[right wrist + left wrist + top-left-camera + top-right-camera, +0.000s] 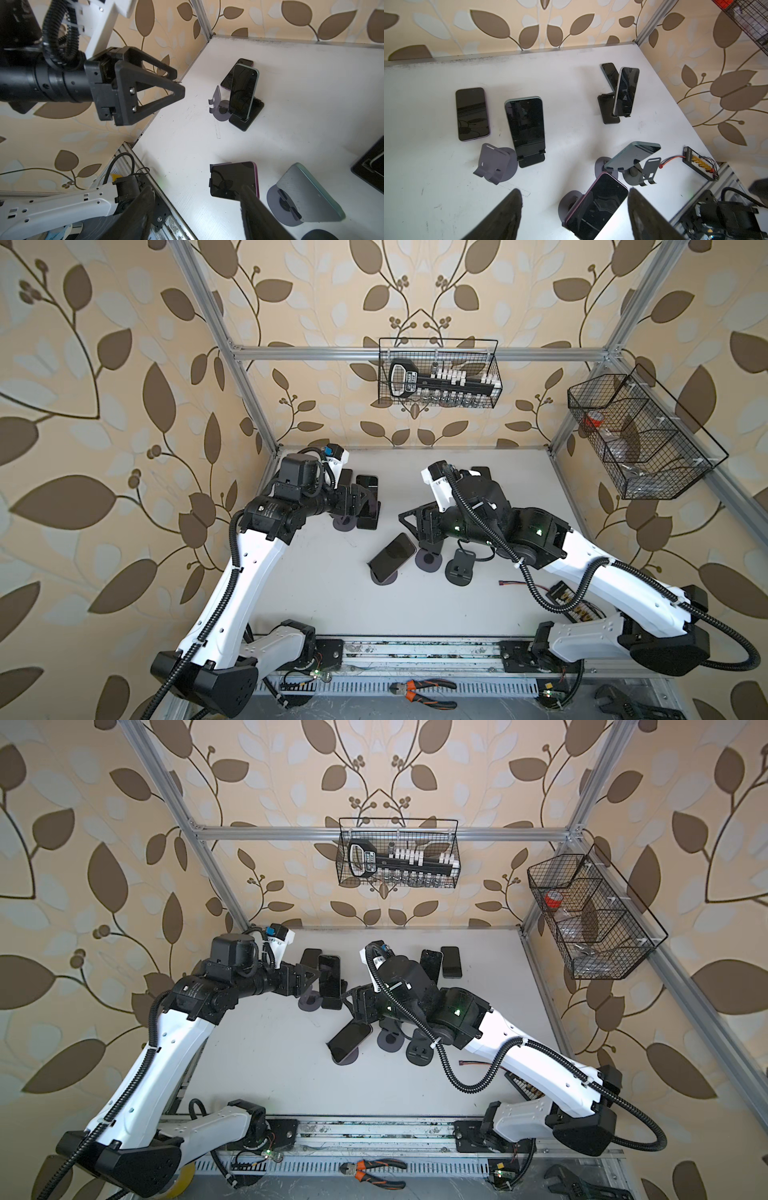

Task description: Remove the phone from the phone stand

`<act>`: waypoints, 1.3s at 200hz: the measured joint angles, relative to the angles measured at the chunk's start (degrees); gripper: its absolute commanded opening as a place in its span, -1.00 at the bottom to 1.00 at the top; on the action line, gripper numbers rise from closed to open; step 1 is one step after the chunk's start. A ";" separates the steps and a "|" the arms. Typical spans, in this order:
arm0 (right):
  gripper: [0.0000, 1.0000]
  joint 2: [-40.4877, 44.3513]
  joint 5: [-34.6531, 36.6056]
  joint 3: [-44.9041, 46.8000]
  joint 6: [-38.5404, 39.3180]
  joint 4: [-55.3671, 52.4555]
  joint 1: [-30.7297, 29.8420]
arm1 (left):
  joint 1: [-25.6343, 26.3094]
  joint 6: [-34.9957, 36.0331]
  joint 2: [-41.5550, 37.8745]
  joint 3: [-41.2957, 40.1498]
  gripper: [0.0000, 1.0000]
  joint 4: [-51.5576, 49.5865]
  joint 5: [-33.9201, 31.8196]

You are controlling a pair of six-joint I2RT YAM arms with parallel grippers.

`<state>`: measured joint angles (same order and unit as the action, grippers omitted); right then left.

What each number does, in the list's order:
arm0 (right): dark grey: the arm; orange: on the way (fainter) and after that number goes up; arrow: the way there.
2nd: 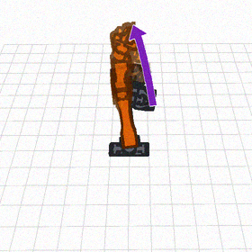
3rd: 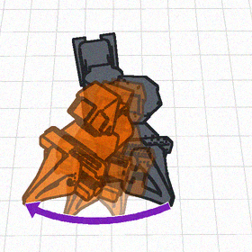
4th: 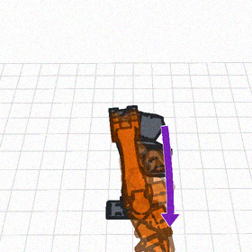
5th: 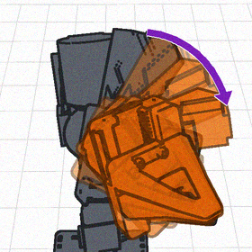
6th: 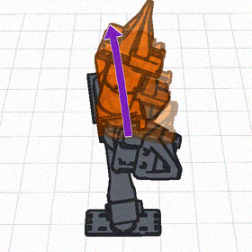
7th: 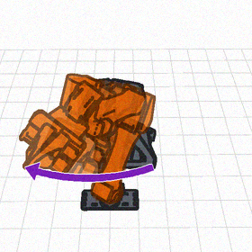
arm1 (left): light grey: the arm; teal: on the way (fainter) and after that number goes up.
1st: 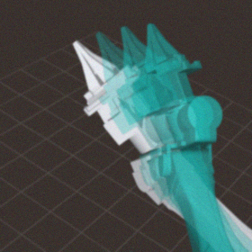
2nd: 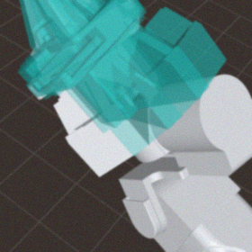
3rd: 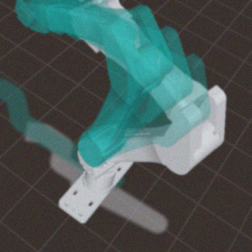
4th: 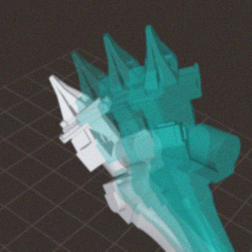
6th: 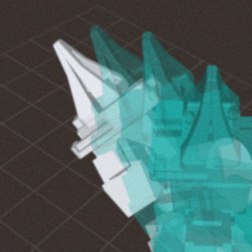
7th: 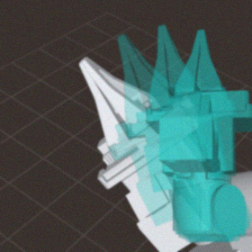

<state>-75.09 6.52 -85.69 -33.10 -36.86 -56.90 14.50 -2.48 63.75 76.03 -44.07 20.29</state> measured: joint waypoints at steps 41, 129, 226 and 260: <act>0.33 2.64 4.59 1.29 -0.72 -0.90 0.02 | 1.70 2.58 -1.81 -4.48 0.58 2.14 3.39; 0.35 4.42 13.66 1.31 0.02 -3.45 0.04 | 4.66 8.50 -2.89 -7.69 0.60 9.46 10.01; 0.40 4.50 11.67 2.62 2.08 -4.02 12.26 | 5.07 13.18 0.04 -8.90 0.72 15.69 16.35; 0.41 3.91 8.15 2.62 2.56 -4.04 18.67 | 5.09 14.45 2.25 -8.66 0.72 17.35 18.16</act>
<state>-71.18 14.68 -83.07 -30.55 -40.91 -38.24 19.59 11.97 66.00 67.37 -26.72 38.46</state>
